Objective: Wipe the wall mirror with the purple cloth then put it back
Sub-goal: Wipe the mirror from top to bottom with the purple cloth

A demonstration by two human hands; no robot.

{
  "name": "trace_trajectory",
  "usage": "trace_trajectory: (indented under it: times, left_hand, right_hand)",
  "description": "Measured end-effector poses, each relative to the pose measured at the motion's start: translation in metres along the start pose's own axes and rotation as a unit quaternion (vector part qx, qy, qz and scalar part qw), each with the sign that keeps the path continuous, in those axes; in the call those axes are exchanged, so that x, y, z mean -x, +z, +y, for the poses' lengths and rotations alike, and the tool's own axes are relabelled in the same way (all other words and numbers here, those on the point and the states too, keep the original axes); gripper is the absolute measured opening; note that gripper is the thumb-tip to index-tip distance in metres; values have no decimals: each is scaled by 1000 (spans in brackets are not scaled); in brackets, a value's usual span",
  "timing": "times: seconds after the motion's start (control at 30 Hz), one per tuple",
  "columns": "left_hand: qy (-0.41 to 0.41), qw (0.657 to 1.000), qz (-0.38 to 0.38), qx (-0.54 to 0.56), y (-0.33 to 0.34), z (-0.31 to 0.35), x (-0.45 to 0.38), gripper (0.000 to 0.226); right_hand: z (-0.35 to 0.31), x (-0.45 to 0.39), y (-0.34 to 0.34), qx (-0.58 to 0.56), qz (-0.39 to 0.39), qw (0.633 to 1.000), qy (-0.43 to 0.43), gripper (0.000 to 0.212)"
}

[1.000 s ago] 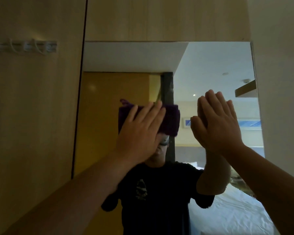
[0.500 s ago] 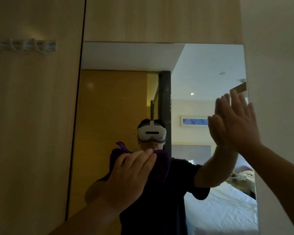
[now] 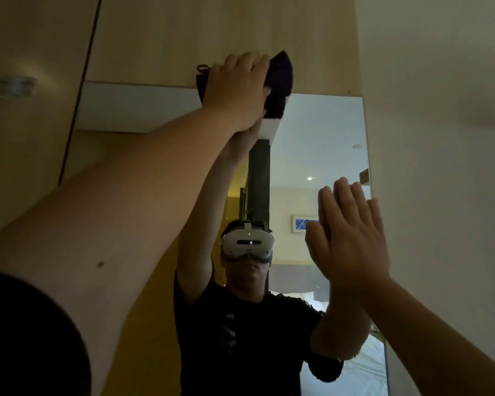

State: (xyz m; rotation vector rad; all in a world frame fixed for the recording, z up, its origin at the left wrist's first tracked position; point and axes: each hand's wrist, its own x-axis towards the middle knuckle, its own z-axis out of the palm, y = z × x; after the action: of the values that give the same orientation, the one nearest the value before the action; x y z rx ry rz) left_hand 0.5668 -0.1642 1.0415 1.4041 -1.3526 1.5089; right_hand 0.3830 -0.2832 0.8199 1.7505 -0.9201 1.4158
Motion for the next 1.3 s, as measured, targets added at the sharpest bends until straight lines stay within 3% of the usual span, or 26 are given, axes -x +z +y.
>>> trace_trajectory:
  times: [0.07,0.2,0.5,0.73,1.0,1.13,1.3]
  left_hand:
    - [12,999,-36,-12,12,2,6,59]
    - [62,998,-11,-29,25,9,54,60]
    - [112,992,-51,-23,48,34,274,66]
    - [144,987,-64,-3,56,51,361,68]
    - [126,990,34,52,48,44,312,45]
    - [35,992,68,100,31,51,209,50]
    - [-27,996,74,51,14,70,50,51]
  right_hand:
    - [0,-1,0,-2,8,1000,-2,64]
    - [-1,-2,-4,-14,11,1000,-1,64]
    - [-1,-2,-11,-46,-1,999,3,62]
    - [10,2,-19,-45,-9,999,27,57]
    - [22,21,-11,-40,-44,997,43,64]
    - [27,20,-7,-45,-49,997,32,61]
    - [32,20,-4,-59,-48,997,11,65]
